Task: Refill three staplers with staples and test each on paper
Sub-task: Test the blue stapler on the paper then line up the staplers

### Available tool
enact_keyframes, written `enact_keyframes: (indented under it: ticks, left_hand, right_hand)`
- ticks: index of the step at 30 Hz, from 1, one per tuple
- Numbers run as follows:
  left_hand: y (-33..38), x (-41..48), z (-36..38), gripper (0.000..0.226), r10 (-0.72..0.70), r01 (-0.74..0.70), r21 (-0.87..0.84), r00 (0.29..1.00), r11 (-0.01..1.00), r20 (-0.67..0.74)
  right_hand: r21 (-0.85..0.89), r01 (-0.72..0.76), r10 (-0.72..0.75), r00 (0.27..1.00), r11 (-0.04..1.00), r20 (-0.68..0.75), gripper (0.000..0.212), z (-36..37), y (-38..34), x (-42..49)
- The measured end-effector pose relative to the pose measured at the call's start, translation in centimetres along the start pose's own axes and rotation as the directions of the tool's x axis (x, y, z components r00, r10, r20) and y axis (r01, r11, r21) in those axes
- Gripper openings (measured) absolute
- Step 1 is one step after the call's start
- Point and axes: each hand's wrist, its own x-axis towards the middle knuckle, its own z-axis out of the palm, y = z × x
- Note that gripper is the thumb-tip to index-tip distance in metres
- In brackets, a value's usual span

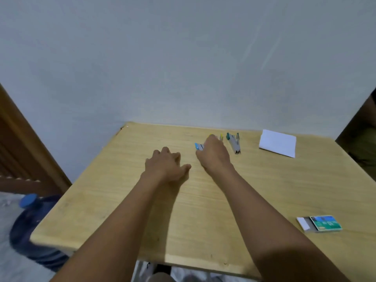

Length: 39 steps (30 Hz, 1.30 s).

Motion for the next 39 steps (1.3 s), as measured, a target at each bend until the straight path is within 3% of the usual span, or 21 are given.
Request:
enact_keyframes:
  ticks: [9, 13, 15, 18, 26, 32, 36, 39]
  left_hand:
    - [-0.1, 0.3, -0.3, 0.067, 0.032, -0.033, 0.001, 0.999, 0.999, 0.038]
    - [-0.2, 0.2, -0.5, 0.065, 0.046, -0.047, 0.009, 0.998, 0.999, 0.039]
    - [-0.1, 0.1, -0.5, 0.065, 0.049, -0.05, 0.007, 0.998, 0.999, 0.042]
    - [-0.1, -0.2, -0.7, 0.063, 0.048, -0.048, -0.003, 0.998, 0.999, 0.04]
    - [0.3, -0.6, -1.1, 0.063, 0.034, -0.033, -0.027, 0.998, 0.999, 0.045]
    - [0.4, -0.7, -1.1, 0.062, 0.03, -0.029, -0.03, 0.999, 0.999, 0.041]
    - [0.3, -0.6, -1.0, 0.062, 0.026, -0.024, -0.058, 0.999, 0.998, 0.036]
    - [0.1, -0.2, -0.8, 0.061, 0.026, -0.023, -0.077, 0.999, 0.997, 0.037]
  right_hand:
    - [-0.103, 0.042, -0.039, 0.999, 0.994, 0.035, 0.015, 0.4, -0.3, 1.3]
    - [-0.126, 0.078, -0.073, 0.996, 0.989, 0.042, 0.029, 0.1, 1.1, -1.0]
    - [-0.121, 0.084, -0.079, 0.996, 0.989, 0.042, 0.025, 0.2, 1.8, -1.3]
    - [-0.119, 0.089, -0.088, 0.996, 0.989, 0.012, 0.013, 0.8, 2.1, -0.9]
    - [-0.098, 0.025, -0.034, 0.995, 0.995, -0.089, 0.014, 2.7, 1.6, 1.0]
    - [-0.06, 0.068, -0.078, 0.977, 0.996, -0.197, 0.006, 3.4, 2.0, 0.5]
    - [-0.053, 0.073, -0.081, 0.982, 0.996, -0.169, 0.006, 3.1, 2.0, 0.5]
    - [-0.003, 0.086, -0.085, 0.985, 0.996, -0.152, 0.024, 2.1, 2.3, -0.6]
